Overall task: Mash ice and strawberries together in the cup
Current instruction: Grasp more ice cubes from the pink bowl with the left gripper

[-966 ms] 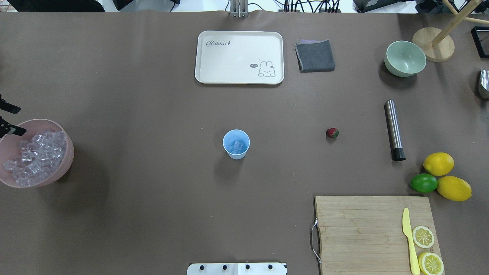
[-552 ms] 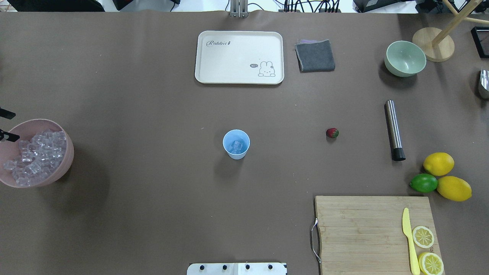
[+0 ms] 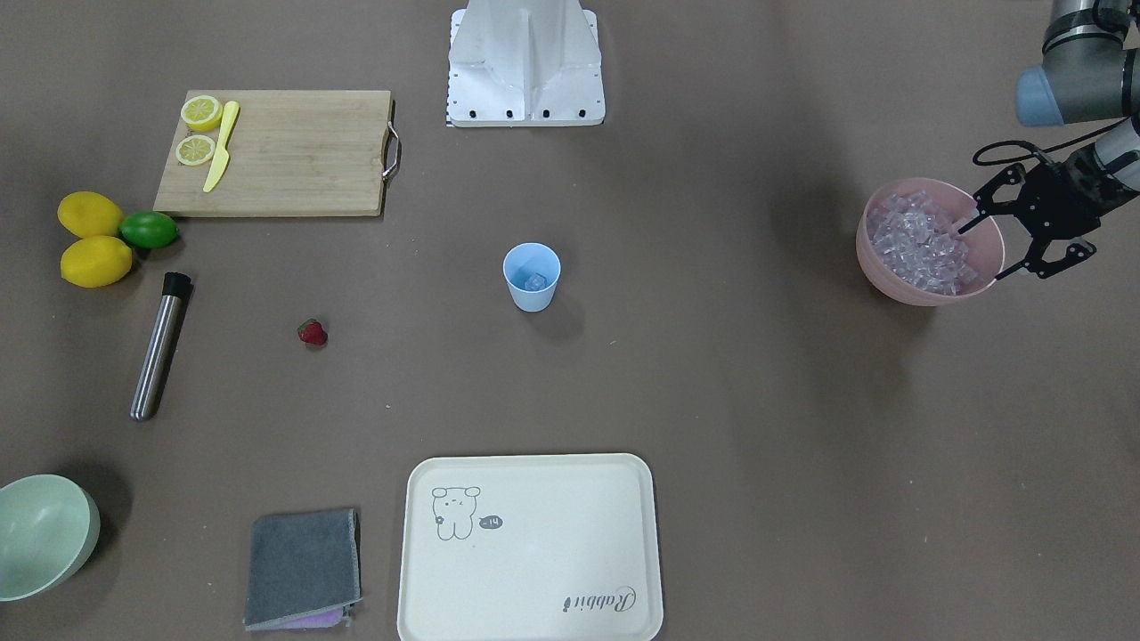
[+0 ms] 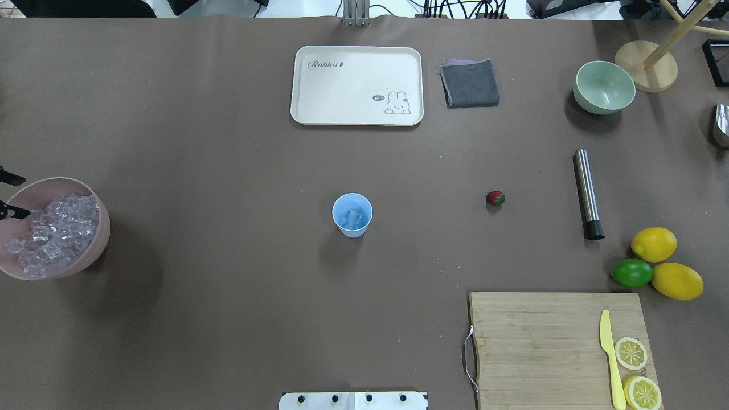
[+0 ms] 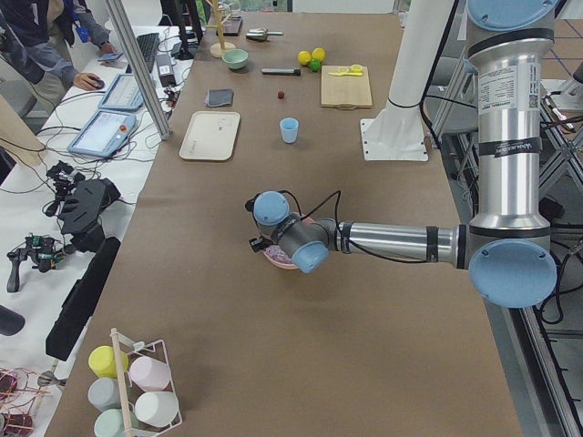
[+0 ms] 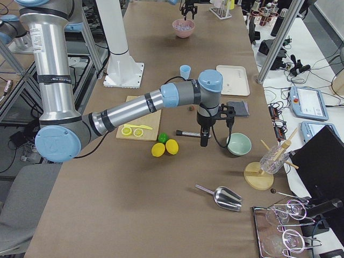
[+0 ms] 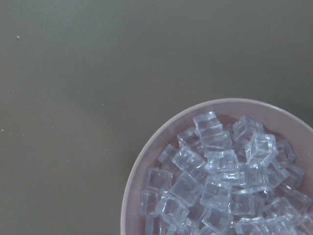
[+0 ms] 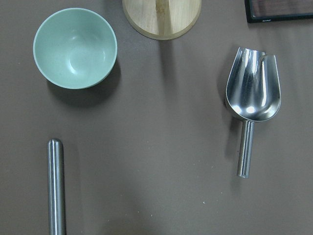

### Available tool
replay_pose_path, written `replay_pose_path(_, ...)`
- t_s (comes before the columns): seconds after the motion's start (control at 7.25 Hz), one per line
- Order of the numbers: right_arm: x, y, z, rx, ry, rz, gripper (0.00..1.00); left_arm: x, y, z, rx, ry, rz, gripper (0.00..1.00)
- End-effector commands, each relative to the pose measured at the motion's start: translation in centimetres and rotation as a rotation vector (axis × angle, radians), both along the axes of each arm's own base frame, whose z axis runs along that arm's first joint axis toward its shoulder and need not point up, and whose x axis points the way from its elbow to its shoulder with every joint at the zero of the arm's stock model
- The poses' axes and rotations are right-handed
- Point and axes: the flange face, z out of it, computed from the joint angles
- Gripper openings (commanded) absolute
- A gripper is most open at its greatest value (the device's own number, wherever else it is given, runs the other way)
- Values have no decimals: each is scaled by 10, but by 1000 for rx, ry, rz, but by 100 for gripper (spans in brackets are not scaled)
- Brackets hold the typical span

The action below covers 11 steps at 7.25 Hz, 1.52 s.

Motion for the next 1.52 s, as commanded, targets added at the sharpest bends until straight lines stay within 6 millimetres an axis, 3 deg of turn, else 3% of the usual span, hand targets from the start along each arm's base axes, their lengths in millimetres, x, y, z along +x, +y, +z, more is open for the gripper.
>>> replay_pose_path(0.0,1,0,0,1,3,1,100,10,9,3,10,2,25,75)
replay_pose_path(0.55,1,-1,-3,6,4,2,100,21,26,14,7,0,63,76)
replay_pose_path(0.83,0,-1,-5,12,3,0,100,23,27,18,2,-7,65,76)
replay_pose_path(1.1,1,-1,-5,11,3,2,100,41,31,22,6,-29,88,76)
replay_pose_path(1.38,1,-1,-6,14,3,2,100,41,31,25,2,-32,89,76)
